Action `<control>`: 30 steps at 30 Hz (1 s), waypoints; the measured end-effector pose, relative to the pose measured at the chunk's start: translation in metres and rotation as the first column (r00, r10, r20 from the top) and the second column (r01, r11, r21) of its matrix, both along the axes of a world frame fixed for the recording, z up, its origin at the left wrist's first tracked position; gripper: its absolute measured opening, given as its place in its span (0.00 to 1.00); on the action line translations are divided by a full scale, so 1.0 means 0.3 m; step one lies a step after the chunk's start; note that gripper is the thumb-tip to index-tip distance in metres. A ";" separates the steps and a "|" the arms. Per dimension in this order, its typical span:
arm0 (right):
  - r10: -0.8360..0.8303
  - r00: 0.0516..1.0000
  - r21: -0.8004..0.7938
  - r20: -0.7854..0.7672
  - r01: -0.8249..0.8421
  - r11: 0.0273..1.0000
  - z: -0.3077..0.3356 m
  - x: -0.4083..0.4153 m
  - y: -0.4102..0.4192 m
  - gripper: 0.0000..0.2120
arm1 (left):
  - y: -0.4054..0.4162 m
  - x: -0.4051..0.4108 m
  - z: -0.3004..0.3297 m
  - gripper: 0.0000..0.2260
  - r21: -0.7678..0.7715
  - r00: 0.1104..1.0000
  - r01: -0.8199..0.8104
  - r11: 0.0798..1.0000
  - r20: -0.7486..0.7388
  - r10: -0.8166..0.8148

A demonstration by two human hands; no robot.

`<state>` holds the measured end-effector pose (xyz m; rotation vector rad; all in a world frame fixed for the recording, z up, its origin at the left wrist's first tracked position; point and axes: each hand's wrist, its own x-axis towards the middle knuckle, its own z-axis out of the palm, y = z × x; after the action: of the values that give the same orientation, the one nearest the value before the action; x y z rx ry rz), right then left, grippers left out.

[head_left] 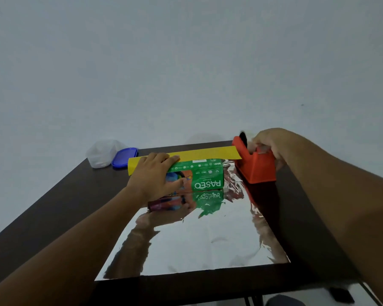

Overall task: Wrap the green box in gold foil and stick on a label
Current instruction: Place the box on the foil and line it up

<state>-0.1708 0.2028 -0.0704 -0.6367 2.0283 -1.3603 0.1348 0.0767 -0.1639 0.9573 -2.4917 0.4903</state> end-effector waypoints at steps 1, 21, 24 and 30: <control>0.034 0.999 -0.033 0.032 -0.033 0.999 -0.002 -0.001 -0.001 0.06 | -0.002 0.002 0.001 0.38 0.001 1.000 -0.001 1.000 0.000 0.001; -0.178 0.968 -0.269 0.176 0.221 0.937 -0.292 0.036 0.080 0.24 | -0.017 0.006 -0.012 0.38 -0.014 1.000 0.010 1.000 -0.005 -0.010; -0.245 0.960 -0.249 0.133 0.272 0.930 -0.326 0.038 0.060 0.24 | -0.015 0.003 -0.009 0.38 -0.013 1.000 0.011 1.000 -0.007 -0.011; -0.416 0.878 -0.229 -0.239 0.365 0.902 -0.364 0.082 0.070 0.16 | -0.007 0.007 -0.002 0.38 0.001 1.000 0.003 1.000 0.012 -0.003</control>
<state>-0.1461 0.2236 -0.1797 -0.5368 2.3779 -1.7887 0.1370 0.0745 -0.1644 0.9539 -2.5037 0.4950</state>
